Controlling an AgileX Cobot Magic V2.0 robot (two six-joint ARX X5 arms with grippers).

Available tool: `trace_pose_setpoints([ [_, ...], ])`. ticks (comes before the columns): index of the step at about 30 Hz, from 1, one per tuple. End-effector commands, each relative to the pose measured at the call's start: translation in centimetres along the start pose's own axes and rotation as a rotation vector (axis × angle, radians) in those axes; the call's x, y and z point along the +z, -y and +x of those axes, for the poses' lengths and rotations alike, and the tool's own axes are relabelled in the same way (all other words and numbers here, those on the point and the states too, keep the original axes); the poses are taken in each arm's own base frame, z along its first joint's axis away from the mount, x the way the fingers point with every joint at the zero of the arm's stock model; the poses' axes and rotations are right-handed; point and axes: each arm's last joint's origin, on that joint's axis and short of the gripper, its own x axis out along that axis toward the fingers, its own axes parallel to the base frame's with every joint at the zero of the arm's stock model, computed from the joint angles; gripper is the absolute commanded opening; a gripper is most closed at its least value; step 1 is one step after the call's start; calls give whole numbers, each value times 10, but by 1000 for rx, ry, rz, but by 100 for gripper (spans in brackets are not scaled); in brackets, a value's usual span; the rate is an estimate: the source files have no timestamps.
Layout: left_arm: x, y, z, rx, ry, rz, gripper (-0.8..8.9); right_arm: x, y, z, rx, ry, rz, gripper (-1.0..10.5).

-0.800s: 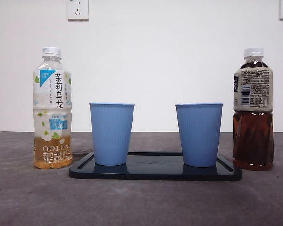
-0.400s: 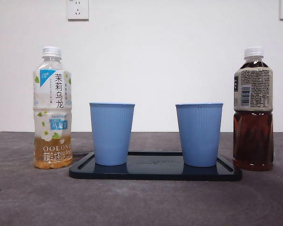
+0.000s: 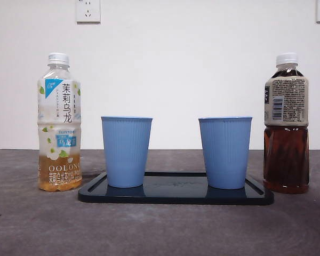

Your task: Pour the drink into the cup

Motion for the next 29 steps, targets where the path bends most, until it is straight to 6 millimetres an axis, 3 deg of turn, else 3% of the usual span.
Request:
trace_pose_setpoints([
  [1,-7,1,2,-4,-28,-6,7,-3,1,0,-22,-19,-10,6],
  [9,-7,1,2,-4,-28,-6,7,-11,0,0,-12,-108,-3,6],
  [29,-7,1,2,-4,-28,-6,7,-10,0,0,-14,-91,-3,6],
])
